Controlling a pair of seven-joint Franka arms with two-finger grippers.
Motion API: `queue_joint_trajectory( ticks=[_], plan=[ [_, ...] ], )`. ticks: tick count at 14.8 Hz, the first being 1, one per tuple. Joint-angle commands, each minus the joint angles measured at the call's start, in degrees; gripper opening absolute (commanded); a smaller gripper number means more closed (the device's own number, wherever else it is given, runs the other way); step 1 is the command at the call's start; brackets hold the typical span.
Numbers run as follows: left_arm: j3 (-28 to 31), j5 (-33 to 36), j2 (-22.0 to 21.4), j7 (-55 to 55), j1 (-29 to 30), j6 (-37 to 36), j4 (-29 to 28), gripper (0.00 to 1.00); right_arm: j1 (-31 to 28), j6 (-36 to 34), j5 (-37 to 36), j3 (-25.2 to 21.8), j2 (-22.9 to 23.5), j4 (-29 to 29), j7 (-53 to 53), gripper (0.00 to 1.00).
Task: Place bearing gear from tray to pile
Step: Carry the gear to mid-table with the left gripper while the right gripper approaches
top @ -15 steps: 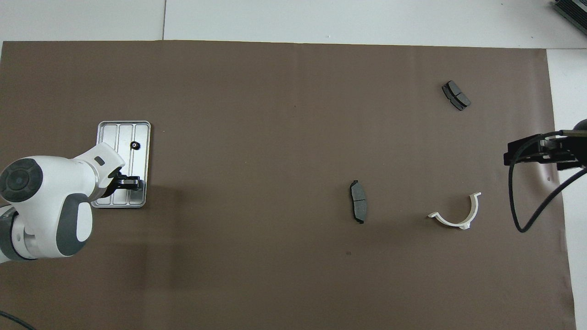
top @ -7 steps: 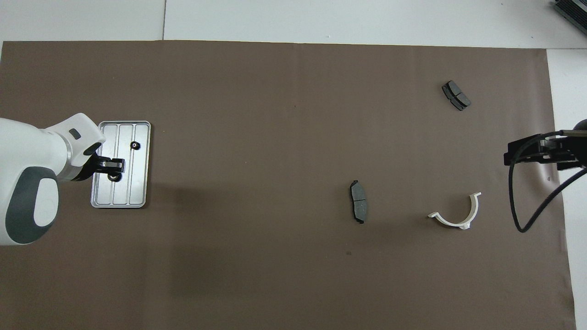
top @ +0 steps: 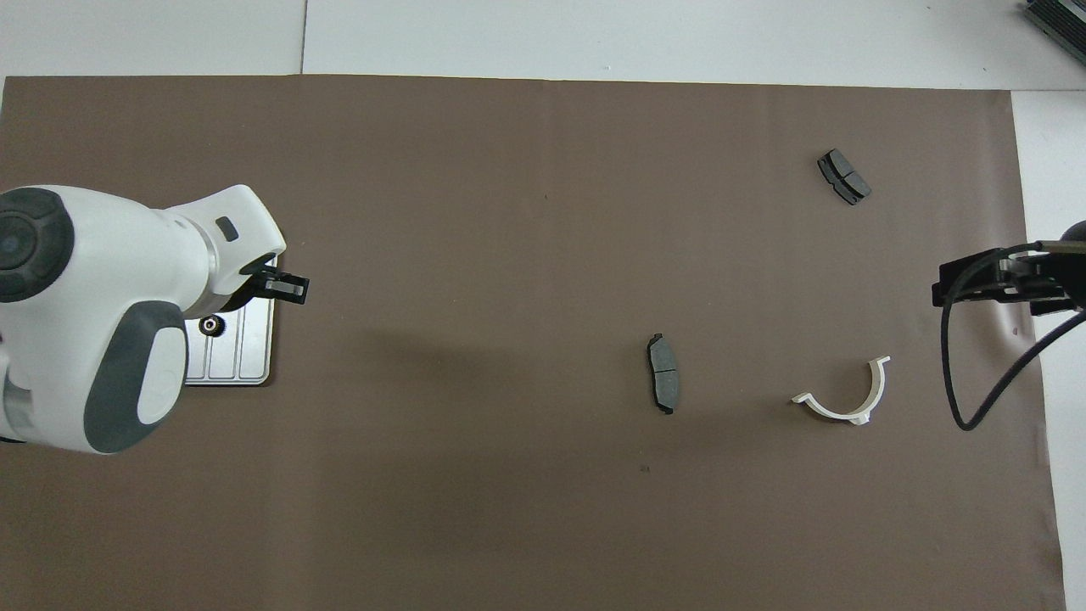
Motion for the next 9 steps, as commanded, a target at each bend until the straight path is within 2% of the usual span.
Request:
queue_joint_trajectory(
  ticks=[1,4,9],
  plan=[
    [0.72,1.13,5.75,-4.49,-6.82,3.59,3.74,0.0,-0.28,-0.71,1.02,0.25,-0.74,-0.36,0.64,1.0],
    [0.54,0.87,9.44,-10.66,-10.26,5.25,5.15,0.0,-0.28,-0.71,1.02,0.25,-0.74,-0.36,0.64,1.0],
    [0.46,0.61,20.51,-12.51,-16.5,8.43,13.05,0.0,-0.28,-1.07,1.11,0.25,-0.83,-0.45,0.72,1.0]
  ],
)
